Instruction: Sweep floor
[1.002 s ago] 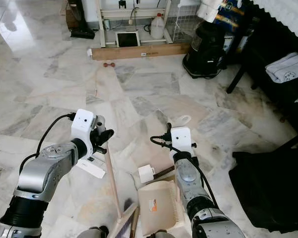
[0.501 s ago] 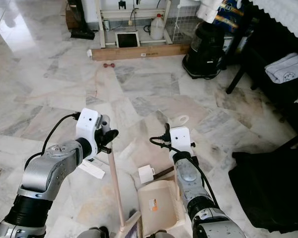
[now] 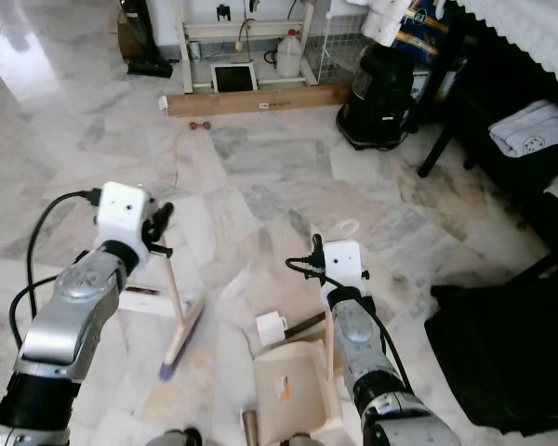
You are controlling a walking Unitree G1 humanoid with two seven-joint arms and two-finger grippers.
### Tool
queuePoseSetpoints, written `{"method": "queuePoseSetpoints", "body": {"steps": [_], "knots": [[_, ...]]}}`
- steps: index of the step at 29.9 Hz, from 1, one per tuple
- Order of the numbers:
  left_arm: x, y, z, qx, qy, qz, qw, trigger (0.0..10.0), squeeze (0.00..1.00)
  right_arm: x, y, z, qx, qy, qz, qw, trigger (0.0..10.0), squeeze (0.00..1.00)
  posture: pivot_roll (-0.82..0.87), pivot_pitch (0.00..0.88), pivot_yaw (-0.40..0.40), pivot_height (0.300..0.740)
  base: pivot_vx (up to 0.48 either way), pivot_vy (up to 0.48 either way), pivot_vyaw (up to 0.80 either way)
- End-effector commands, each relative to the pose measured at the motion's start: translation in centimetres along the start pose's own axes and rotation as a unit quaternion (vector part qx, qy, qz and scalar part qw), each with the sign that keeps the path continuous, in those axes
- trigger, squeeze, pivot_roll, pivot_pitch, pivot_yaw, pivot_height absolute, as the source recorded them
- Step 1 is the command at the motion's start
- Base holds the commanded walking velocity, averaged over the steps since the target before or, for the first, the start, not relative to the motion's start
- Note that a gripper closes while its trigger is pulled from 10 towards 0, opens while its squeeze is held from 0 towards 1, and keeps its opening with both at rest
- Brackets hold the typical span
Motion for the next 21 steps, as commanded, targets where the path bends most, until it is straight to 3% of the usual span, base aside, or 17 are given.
{"method": "queuePoseSetpoints", "body": {"steps": [1, 6, 8, 12, 17, 21], "knots": [[0.5, -1.2, 1.5, -0.012, 0.052, -0.002, 0.999, 10.0, 0.0, 0.4, -0.3, -0.5, -0.004, -0.009, 0.0, 1.0, 10.0, 0.0, 0.13, 0.079, -0.057, 0.74, 0.0, 0.0, 0.0], [1.7, -2.9, 1.2, 0.002, 0.084, -0.012, 0.996, 10.0, 0.0, 0.7, -0.2, -1.1, -0.004, -0.016, -0.008, 1.0, 10.0, 0.0, 0.12, 0.064, -0.054, 0.74, 0.0, 0.0, 0.0], [2.1, -3.4, 0.5, -0.019, 0.089, -0.017, 0.996, 10.0, 0.0, 0.6, 0.4, -1.7, -0.01, -0.026, -0.024, 0.999, 10.0, 0.0, 0.11, 0.045, -0.051, 0.74, 0.0, 0.0, 0.0], [2.3, -3.0, 0.3, 0.013, 0.1, -0.03, 0.994, 10.0, 0.0, 0.5, 1.3, -2.1, -0.016, -0.032, -0.043, 0.998, 10.0, 0.0, 0.11, 0.035, -0.05, 0.74, 0.0, 0.0, 0.0], [2.4, -1.9, 0.1, 0.019, 0.105, -0.064, 0.992, 10.0, 0.0, 0.5, 2.1, -2.3, -0.013, -0.03, -0.061, 0.998, 10.0, 0.0, 0.11, 0.03, -0.053, 0.74, 0.0, 0.0, 0.0], [2.7, -2.7, 0.3, 0.01, 0.117, -0.057, 0.991, 10.0, 0.0, 0.6, 2.6, -2.5, -0.015, -0.033, -0.072, 0.997, 10.0, 0.0, 0.11, 0.025, -0.052, 0.74, 0.0, 0.0, 0.0]]}}
Point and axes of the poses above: a point about 5 cm out from each wrist's last joint towards the gripper, its own x axis pointing back from the gripper into the wrist, its own y axis along the axis of the wrist's last joint, z = x × y, the point moved 6 cm from there along -x, pointing out of the wrist towards the gripper, and after that the axes turned 8 degrees about -x, right-handed, at the moved point
